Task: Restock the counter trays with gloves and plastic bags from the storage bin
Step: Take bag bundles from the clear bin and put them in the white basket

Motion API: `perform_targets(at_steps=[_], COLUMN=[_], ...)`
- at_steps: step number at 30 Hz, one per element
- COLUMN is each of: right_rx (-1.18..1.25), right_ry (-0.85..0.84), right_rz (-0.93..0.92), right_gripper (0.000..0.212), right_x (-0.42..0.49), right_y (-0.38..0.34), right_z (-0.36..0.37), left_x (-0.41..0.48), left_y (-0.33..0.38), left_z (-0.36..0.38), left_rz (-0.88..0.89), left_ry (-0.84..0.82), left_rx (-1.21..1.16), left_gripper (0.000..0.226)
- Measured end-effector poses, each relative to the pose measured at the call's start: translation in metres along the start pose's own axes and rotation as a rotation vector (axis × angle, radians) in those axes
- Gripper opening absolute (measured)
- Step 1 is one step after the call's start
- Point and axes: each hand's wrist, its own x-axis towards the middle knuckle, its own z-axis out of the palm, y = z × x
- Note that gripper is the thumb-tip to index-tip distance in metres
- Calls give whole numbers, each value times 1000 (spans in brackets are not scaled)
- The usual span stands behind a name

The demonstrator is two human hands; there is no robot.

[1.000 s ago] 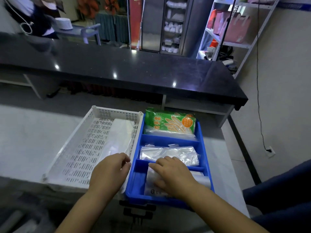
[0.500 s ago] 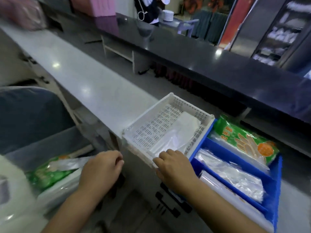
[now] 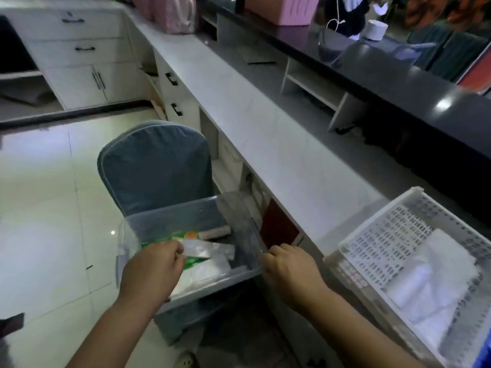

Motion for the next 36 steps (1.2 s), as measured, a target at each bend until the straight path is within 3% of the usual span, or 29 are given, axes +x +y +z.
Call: perform_targets(at_steps=[10,16,25,36], right_rx=[74,110,79,-61], right_ry=[-179,-370,-817,-804], right_rz=[-5,-24,-190,-406], right_gripper=[18,29,32,37], right_x=[106,174,273,323], right_y=[-44,-32,-20,-49], right_z=[50,106,222,364], left_x=[60,70,93,117], left_y=[-114,-142,-151,-181], left_z=[-7,10,40,122], left_rz=[-119,-246,-451,-599], left_ry=[-75,-122,-162,-232], left_rx=[-32,-21,2,-12], left_gripper=[12,13,16,4])
